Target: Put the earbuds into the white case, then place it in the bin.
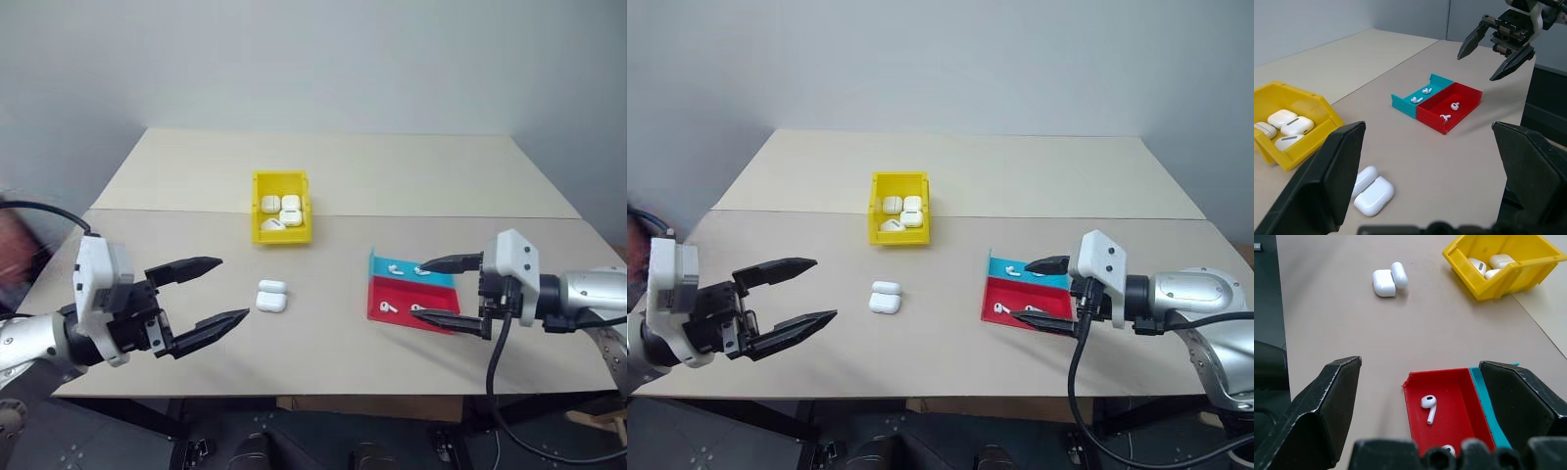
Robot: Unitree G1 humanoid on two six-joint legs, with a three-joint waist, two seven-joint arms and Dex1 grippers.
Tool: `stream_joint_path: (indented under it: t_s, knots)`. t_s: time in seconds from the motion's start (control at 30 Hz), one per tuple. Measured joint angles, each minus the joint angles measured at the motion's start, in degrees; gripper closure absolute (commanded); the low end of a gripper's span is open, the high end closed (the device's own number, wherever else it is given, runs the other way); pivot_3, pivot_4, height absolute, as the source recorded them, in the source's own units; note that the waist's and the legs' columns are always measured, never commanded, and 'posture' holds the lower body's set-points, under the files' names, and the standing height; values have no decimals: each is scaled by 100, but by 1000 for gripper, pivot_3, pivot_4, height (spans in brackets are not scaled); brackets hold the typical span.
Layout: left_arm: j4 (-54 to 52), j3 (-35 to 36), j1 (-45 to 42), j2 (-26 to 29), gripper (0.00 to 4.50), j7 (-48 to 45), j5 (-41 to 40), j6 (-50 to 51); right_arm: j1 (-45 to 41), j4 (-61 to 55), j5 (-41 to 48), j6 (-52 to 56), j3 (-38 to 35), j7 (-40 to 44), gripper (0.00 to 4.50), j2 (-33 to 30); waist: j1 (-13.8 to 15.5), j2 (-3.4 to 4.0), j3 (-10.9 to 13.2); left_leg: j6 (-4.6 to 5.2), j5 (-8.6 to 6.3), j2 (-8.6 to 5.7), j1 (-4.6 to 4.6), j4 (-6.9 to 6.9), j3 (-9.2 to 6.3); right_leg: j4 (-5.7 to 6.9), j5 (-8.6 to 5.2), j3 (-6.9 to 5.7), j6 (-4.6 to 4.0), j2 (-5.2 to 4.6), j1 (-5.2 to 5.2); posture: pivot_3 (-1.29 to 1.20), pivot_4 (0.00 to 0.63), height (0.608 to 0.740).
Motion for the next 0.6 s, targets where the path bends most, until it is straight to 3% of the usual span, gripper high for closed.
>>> stream_joint_path:
  t_s: [0.3,0.43,0.5,0.6]
  knots:
    - [-57,-64,-56,168,0,375,254,247,75,-23,-1,-1,-18,-48,43,1,-1,0,0,0,0,0,0,0,0,0,0,0,0,0,0,0,150,740]
    - [-521,-415,-58,435,0,1244,1038,582,58,-18,-6,-7,-16,-81,43,42,2,0,0,0,0,-2,0,0,0,-1,0,4,1,-1,1,0,150,740]
    - [-757,-584,-125,679,0,1813,1346,1040,-8,34,-19,-13,11,-97,43,52,2,-5,2,0,0,0,0,0,-3,1,1,3,1,3,0,0,150,740]
    - [-764,-477,-458,1077,0,2253,935,1994,-129,76,7,-13,-2,-95,43,57,0,-5,2,0,0,1,0,0,-5,3,1,0,2,4,-1,0,150,740]
